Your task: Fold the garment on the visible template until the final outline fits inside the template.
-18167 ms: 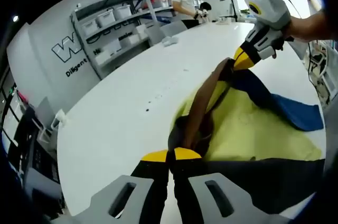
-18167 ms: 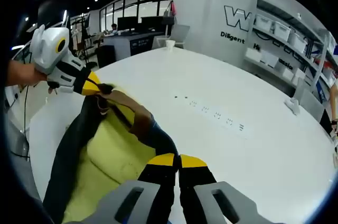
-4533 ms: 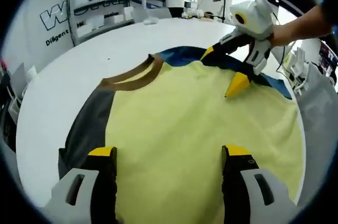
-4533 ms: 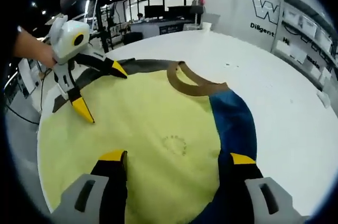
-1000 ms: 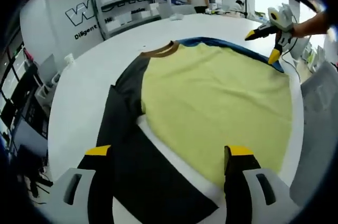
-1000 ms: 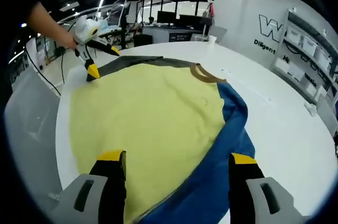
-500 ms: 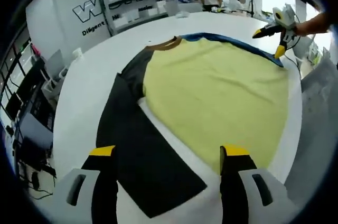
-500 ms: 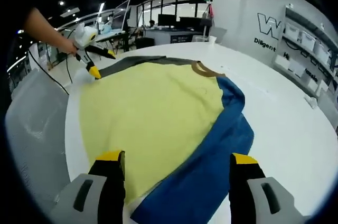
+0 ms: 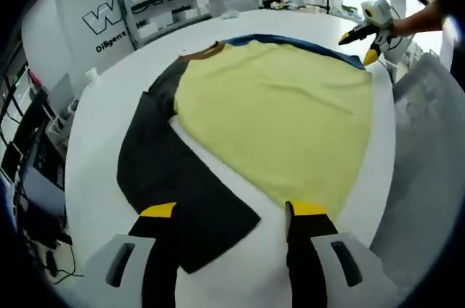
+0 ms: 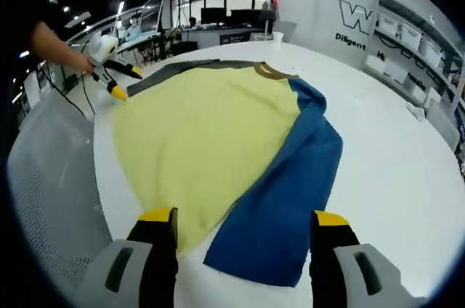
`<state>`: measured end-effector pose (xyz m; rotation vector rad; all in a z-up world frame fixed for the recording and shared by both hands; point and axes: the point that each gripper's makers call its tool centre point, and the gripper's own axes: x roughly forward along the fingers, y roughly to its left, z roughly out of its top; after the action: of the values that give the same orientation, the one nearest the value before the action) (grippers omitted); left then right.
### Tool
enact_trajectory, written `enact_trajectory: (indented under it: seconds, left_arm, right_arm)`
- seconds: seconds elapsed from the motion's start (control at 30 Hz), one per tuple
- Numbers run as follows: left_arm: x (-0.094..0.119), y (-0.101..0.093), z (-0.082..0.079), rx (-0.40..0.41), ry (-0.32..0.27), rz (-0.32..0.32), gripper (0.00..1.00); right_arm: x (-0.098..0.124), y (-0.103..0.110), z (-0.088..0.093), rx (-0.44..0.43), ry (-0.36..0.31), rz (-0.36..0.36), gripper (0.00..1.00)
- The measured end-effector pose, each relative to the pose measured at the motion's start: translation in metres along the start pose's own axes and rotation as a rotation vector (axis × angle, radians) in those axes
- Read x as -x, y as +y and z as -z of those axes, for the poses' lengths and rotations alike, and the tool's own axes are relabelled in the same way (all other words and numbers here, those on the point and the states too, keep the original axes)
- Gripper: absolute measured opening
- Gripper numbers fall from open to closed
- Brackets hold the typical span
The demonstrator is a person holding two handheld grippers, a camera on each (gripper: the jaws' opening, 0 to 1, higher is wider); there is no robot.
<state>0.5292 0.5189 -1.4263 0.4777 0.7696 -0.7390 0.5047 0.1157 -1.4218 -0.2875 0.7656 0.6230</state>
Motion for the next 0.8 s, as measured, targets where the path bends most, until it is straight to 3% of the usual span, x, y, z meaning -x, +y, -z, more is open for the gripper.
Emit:
enact_trajectory:
  seconds: [0.13, 0.23, 0.37, 0.43, 0.57, 0.7, 0.73, 0.8]
  left_arm:
    - [-0.004, 0.0, 0.006, -0.065, 0.016, 0.029, 0.43]
    - [-0.007, 0.002, 0.004, -0.057, -0.009, 0.055, 0.37]
    - [-0.01, 0.005, 0.006, -0.077, 0.001, 0.08, 0.18]
    - [-0.01, 0.007, 0.007, -0.07, -0.005, 0.08, 0.14]
    - [-0.009, 0.02, 0.011, -0.026, -0.009, 0.045, 0.03]
    - [-0.01, 0.026, 0.01, 0.175, 0.007, 0.042, 0.02]
    - [-0.009, 0.032, 0.01, 0.182, 0.016, 0.034, 0.02]
    - [-0.004, 0.056, 0.005, 0.15, -0.001, -0.044, 0.02]
  right_arm:
    - [0.006, -0.002, 0.0, -0.023, 0.012, 0.057, 0.69]
    - [0.011, -0.003, -0.002, -0.034, 0.02, 0.093, 0.68]
    - [0.016, -0.006, -0.006, -0.051, 0.022, 0.129, 0.67]
    - [0.019, -0.01, -0.009, -0.062, 0.011, 0.156, 0.67]
    - [0.021, -0.011, -0.01, -0.087, 0.006, 0.182, 0.66]
    - [0.02, -0.01, -0.015, -0.102, -0.009, 0.195, 0.66]
    - [0.019, -0.009, -0.017, -0.106, -0.011, 0.195, 0.66]
    - [0.018, -0.007, -0.02, -0.106, -0.015, 0.191, 0.65]
